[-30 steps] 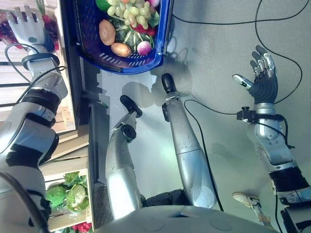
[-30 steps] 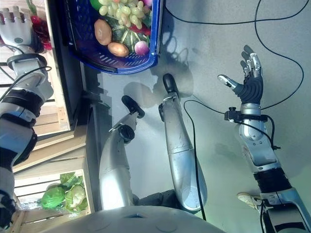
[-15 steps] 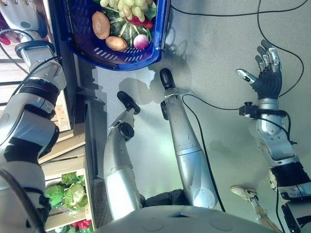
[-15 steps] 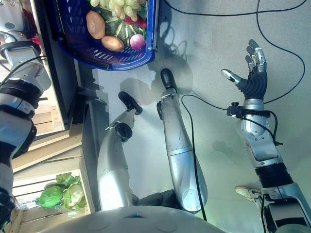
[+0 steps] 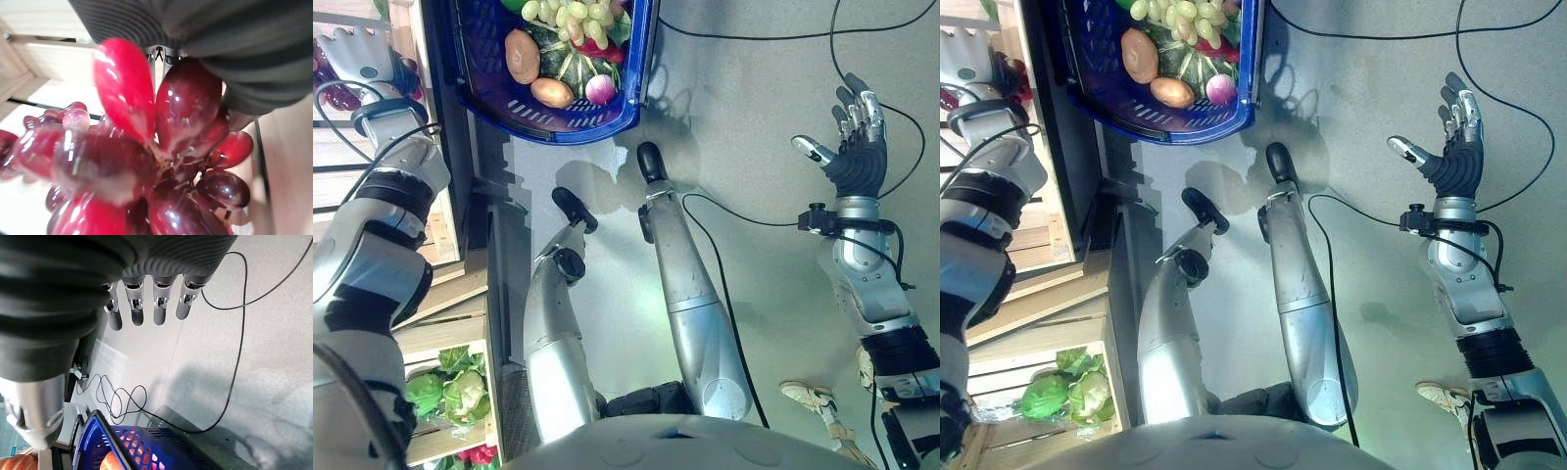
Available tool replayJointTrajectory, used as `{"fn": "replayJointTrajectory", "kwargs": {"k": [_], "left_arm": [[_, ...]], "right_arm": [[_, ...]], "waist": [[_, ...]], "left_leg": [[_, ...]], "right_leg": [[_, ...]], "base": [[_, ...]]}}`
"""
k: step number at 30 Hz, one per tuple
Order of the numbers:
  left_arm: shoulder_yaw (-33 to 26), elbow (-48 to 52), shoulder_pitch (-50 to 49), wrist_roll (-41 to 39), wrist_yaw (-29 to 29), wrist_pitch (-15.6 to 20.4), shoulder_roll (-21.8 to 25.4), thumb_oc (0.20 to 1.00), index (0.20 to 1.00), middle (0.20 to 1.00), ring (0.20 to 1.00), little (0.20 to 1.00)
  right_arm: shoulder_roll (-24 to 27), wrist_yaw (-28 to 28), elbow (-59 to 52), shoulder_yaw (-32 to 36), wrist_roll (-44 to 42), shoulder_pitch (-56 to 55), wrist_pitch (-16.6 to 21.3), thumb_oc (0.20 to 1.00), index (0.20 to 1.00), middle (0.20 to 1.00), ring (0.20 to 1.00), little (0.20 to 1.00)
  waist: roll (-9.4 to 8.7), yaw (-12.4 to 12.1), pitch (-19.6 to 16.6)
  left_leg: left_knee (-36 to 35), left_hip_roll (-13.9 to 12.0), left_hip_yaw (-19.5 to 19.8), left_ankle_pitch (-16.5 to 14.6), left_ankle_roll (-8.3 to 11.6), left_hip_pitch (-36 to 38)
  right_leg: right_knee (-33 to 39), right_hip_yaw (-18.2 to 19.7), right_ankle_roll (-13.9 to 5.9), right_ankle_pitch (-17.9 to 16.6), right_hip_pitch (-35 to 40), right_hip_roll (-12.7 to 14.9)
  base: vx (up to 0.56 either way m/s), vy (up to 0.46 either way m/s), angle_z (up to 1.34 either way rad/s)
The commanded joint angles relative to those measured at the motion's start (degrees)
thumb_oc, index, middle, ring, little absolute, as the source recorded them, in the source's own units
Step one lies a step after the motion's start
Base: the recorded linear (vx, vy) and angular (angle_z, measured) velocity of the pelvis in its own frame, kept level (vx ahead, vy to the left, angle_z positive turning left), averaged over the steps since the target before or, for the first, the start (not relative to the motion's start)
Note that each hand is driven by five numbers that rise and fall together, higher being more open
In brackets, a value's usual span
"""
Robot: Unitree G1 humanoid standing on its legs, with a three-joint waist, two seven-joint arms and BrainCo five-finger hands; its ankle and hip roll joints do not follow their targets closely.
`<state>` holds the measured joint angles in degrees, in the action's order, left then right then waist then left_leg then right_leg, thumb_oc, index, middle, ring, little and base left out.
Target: Pick up fruits and vegetables into the basket
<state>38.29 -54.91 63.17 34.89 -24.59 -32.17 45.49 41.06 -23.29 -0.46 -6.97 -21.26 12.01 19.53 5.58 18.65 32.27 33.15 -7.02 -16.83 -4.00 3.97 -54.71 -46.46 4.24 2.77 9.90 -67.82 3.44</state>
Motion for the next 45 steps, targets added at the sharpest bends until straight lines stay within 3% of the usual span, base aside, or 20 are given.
{"fn": "replayJointTrajectory", "kwargs": {"k": [1, 6, 8, 19, 22, 29, 33, 35, 38, 39, 40, 42, 45], "left_arm": [[-3.36, -0.67, -4.94, -1.99, -1.39, -0.20, 4.23, 0.200, 0.200, 0.200, 0.200, 0.200], [-6.86, 1.80, -9.00, -8.59, -5.54, 2.63, 4.87, 0.200, 0.200, 0.200, 0.200, 0.200], [-10.19, 3.56, -11.06, -15.90, -7.92, 5.76, 5.04, 0.200, 0.200, 0.200, 0.200, 0.200], [-21.35, 12.27, -17.99, -27.08, -11.79, 15.90, 6.16, 0.200, 0.200, 0.200, 0.200, 0.200], [-24.98, 15.83, -20.55, -31.98, -12.65, 20.48, 5.97, 0.200, 0.200, 0.200, 0.200, 0.200], [-29.58, 22.28, -23.32, -37.81, -12.78, 26.63, 4.98, 0.200, 0.200, 0.200, 0.200, 0.200], [-31.26, 25.39, -24.68, -38.75, -12.37, 28.22, 4.62, 0.200, 0.200, 0.200, 0.200, 0.200], [-31.58, 27.22, -25.04, -35.56, -12.60, 28.19, 4.91, 0.200, 0.200, 0.200, 0.200, 0.200], [-31.10, 28.81, -24.77, -29.18, -14.15, 25.74, 6.28, 0.200, 0.200, 0.200, 0.200, 0.200], [-29.33, 28.85, -24.00, -22.11, -14.96, 23.76, 8.48, 0.200, 0.200, 0.200, 0.200, 0.200], [-29.33, 28.85, -24.00, -22.11, -14.96, 23.76, 8.48, 0.200, 0.200, 0.200, 0.200, 0.200], [-25.52, 28.77, -22.88, -13.94, -15.71, 18.76, 12.62, 1.000, 1.000, 1.000, 1.000, 1.000], [-21.31, 28.95, -22.29, -6.28, -14.88, 14.80, 15.87, 1.000, 1.000, 1.000, 1.000, 1.000]], "right_arm": [[0.21, 0.67, -3.72, 3.56, 1.40, -1.90, 1.95, 1.000, 1.000, 1.000, 1.000, 1.000], [-0.08, 1.65, -4.53, 3.90, 3.06, -3.20, 1.56, 1.000, 1.000, 1.000, 1.000, 1.000], [-0.32, 2.59, -5.03, 3.97, 3.72, -3.71, 0.89, 1.000, 1.000, 1.000, 1.000, 1.000], [0.12, 6.71, -7.75, 4.41, 8.36, -6.37, -2.37, 1.000, 1.000, 1.000, 1.000, 1.000], [0.84, 8.41, -7.96, 3.89, 12.91, -7.06, -4.59, 1.000, 1.000, 1.000, 1.000, 1.000], [3.50, 12.19, -8.82, 1.81, 22.99, -5.28, -8.49, 1.000, 1.000, 1.000, 1.000, 1.000], [4.44, 13.92, -9.51, 1.02, 24.30, -3.65, -10.41, 1.000, 1.000, 1.000, 1.000, 1.000], [4.61, 14.81, -9.61, 0.22, 24.70, -2.38, -11.01, 1.000, 1.000, 1.000, 1.000, 1.000], [5.07, 15.39, -10.14, 0.18, 22.71, -1.74, -11.57, 1.000, 1.000, 1.000, 1.000, 1.000], [5.58, 15.37, -9.94, -0.02, 21.68, -1.30, -11.48, 1.000, 1.000, 1.000, 1.000, 1.000], [5.58, 15.37, -9.94, -0.02, 21.68, -1.30, -11.48, 1.000, 1.000, 1.000, 1.000, 1.000], [6.79, 15.24, -9.78, -0.05, 20.14, -1.55, -11.00, 1.000, 1.000, 1.000, 1.000, 1.000], [7.85, 14.13, -9.44, -0.28, 19.16, -2.06, -10.07, 1.000, 1.000, 1.000, 1.000, 1.000]], "waist": [[-1.39, -0.24, -2.48], [-1.34, -0.86, -2.48], [-1.31, -1.33, -2.48], [-0.76, -2.60, -2.48], [-0.59, -3.15, -2.48], [-1.08, -4.31, -2.48], [-1.30, -4.95, -2.48], [-1.67, -5.35, -2.48], [-1.99, -5.56, -2.48], [-2.10, -5.49, -2.48], [-2.10, -5.49, -2.48], [-2.23, -5.32, -2.48], [-2.16, -4.99, -2.48]], "left_leg": [[0.62, 2.54, -0.06, -2.64, -1.73, 1.49], [0.04, 2.75, 0.04, -2.67, -1.92, 3.29], [-0.33, 2.92, 0.10, -2.61, -2.07, 4.64], [-2.07, 4.02, 0.08, -2.91, -2.70, 11.25], [-2.48, 4.45, 0.29, -3.15, -2.92, 13.24], [-2.72, 4.84, 0.96, -4.02, -3.34, 16.67], [-2.93, 4.88, 1.29, -4.25, -3.49, 18.13], [-3.13, 4.88, 1.43, -4.34, -3.57, 18.90], [-3.07, 4.84, 1.39, -4.40, -3.77, 18.95], [-2.83, 4.77, 1.36, -4.52, -3.81, 18.69], [-2.83, 4.77, 1.36, -4.52, -3.81, 18.69], [-2.36, 4.73, 1.38, -4.88, -4.02, 18.19], [-2.13, 4.70, 1.00, -5.02, -4.17, 17.32]], "right_leg": [[2.99, -3.31, -3.33, 0.18, 4.10, -2.43], [4.13, -3.71, -3.47, -0.07, 6.24, -2.17], [4.60, -3.99, -3.47, -0.10, 7.76, -2.11], [6.65, -4.88, -3.40, 0.54, 14.91, -1.63], [7.12, -5.23, -3.33, 0.91, 17.15, -1.54], [8.28, -6.08, -3.15, 1.58, 21.64, -1.40], [8.86, -6.35, -3.17, 1.76, 23.55, -1.44], [9.17, -6.64, -3.12, 1.87, 24.64, -1.58], [9.21, -6.85, -3.07, 1.92, 25.00, -1.77], [8.96, -6.89, -3.09, 1.93, 24.81, -1.83], [8.96, -6.89, -3.09, 1.93, 24.81, -1.83], [8.61, -6.89, -3.27, 1.86, 24.28, -1.77], [8.44, -6.80, -3.43, 1.63, 23.17, -1.82]], "base": [[0.00, 0.000, 0.00], [-0.04, 0.039, 0.01], [-0.04, 0.058, 0.05], [-0.02, 0.052, 0.09], [-0.01, 0.037, 0.07], [0.00, 0.003, 0.04], [0.00, 0.001, 0.06], [0.00, -0.012, 0.05], [-0.01, -0.022, 0.11], [-0.01, -0.017, 0.05], [0.00, 0.000, 0.00], [0.00, 0.000, 0.00], [0.00, -0.010, -0.05]]}}
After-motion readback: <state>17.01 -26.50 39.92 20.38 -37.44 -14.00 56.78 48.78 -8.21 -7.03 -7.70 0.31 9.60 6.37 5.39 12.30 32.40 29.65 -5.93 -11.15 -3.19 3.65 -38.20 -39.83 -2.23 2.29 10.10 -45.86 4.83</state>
